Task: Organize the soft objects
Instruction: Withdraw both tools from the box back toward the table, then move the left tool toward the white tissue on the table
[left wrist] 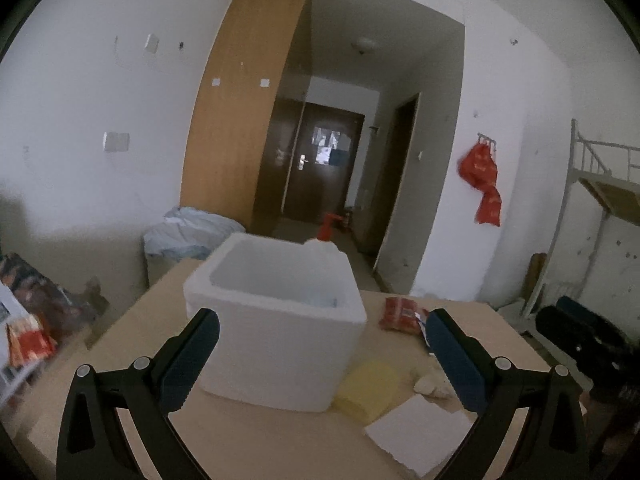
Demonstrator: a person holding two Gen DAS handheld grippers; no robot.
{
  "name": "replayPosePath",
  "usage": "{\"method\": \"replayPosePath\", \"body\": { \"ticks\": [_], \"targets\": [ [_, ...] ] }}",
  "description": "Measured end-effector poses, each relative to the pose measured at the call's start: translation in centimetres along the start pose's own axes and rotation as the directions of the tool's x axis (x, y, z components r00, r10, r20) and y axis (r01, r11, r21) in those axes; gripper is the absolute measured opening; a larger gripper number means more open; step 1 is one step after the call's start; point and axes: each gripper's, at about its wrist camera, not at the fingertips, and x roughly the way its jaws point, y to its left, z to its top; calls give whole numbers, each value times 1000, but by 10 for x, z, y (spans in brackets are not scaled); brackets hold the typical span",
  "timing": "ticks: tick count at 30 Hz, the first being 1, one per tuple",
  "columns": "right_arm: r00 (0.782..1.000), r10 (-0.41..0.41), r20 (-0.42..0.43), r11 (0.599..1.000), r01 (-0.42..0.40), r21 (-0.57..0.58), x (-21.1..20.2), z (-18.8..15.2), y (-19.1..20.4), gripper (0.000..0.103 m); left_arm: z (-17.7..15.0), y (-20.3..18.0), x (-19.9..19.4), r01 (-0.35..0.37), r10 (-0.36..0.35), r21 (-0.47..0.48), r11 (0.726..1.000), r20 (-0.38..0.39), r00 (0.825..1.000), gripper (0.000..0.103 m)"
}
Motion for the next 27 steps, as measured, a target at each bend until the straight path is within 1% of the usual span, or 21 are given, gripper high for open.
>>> {"method": "replayPosePath", "body": {
  "ticks": [2, 5, 8, 11, 13, 17, 18, 19, 23, 24, 27],
  "targets": [
    [1000, -13, -3, 1000, 13, 9, -4, -11, -4, 103, -8, 0, 3, 13, -13, -6, 1000, -3, 1000, 103],
    [999, -27, -28, 1000, 28, 13, -5, -23, -9, 103, -18, -2, 7, 26, -26, 0, 1000, -16, 1000, 103],
    [999, -29, -44, 999, 30, 27, -4, -35, -13, 103, -28, -5, 10, 55, -55, 8, 998, -25, 998, 103],
    [997, -51, -56, 998, 53, 30, -6, -51, -18, 103, -40, -9, 14, 83, -83, 18, 996, -48, 995, 103],
    [994, -54, -91, 998, 57, 38, -3, -58, -21, 103, -48, -14, 18, 98, -95, 34, 995, -70, 993, 103],
    [989, -75, -126, 996, 81, 43, -2, -66, -27, 103, -55, -24, 24, 128, -121, 64, 990, -109, 987, 103],
    [989, -69, -133, 996, 77, 52, -3, -66, -30, 103, -57, -28, 26, 134, -124, 75, 988, -123, 985, 103],
    [989, -65, -134, 996, 74, 59, -4, -65, -32, 103, -59, -31, 29, 146, -134, 83, 986, -137, 982, 103],
    [986, -109, -130, 990, 119, 72, -10, -60, -48, 103, -66, -42, 40, 204, -183, 93, 975, -195, 964, 103],
    [984, -117, -138, 989, 128, 76, -9, -59, -52, 103, -69, -47, 44, 223, -196, 102, 970, -219, 956, 103],
    [978, -131, -162, 986, 146, 86, -6, -63, -64, 103, -76, -57, 53, 252, -214, 124, 960, -257, 943, 103]
  ]
}}
